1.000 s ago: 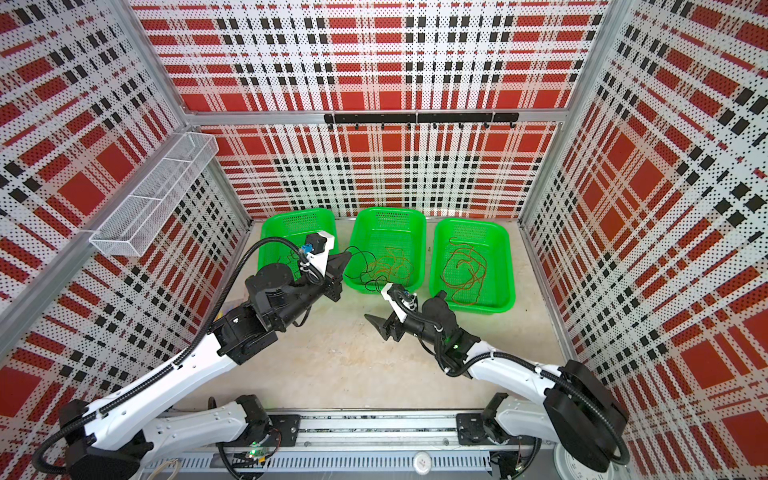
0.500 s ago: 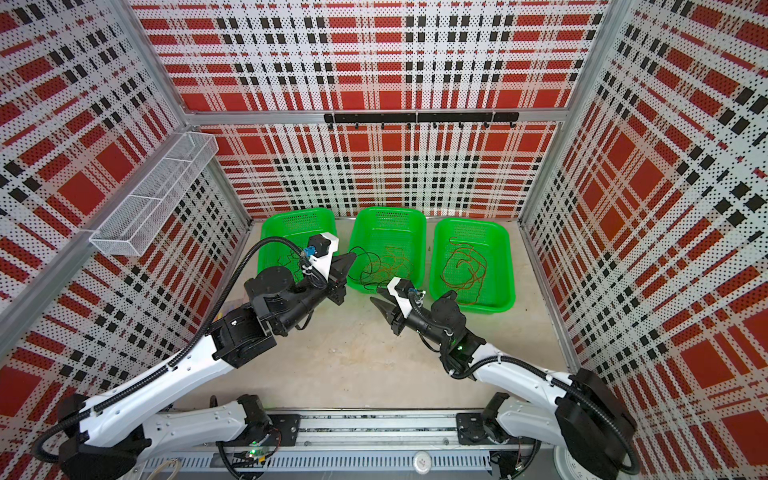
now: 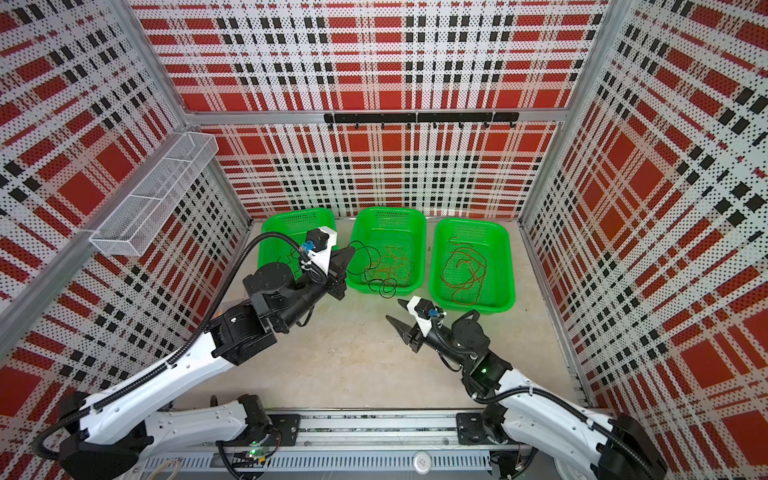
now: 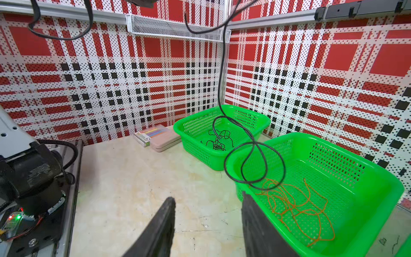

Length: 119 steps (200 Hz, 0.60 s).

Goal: Untangle and sort cables by color
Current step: Straighten the cable.

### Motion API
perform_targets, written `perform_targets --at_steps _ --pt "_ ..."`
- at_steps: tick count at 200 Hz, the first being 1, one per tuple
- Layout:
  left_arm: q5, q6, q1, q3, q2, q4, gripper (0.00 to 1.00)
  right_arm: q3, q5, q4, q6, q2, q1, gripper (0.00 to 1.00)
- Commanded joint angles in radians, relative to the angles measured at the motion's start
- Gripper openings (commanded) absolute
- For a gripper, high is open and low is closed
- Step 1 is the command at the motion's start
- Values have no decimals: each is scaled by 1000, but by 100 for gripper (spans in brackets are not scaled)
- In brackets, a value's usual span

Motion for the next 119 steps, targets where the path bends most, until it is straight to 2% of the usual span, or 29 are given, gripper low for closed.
perform_targets --at_steps 1,51,119 --pt "-5 9 -6 27 10 7 0 25 -7 -50 -58 -3 7 48" --pt "-7 6 -6 14 17 9 0 112 25 -5 -112 99 42 44" --pt "-10 -6 -42 24 32 22 0 179 76 -4 -112 212 51 38"
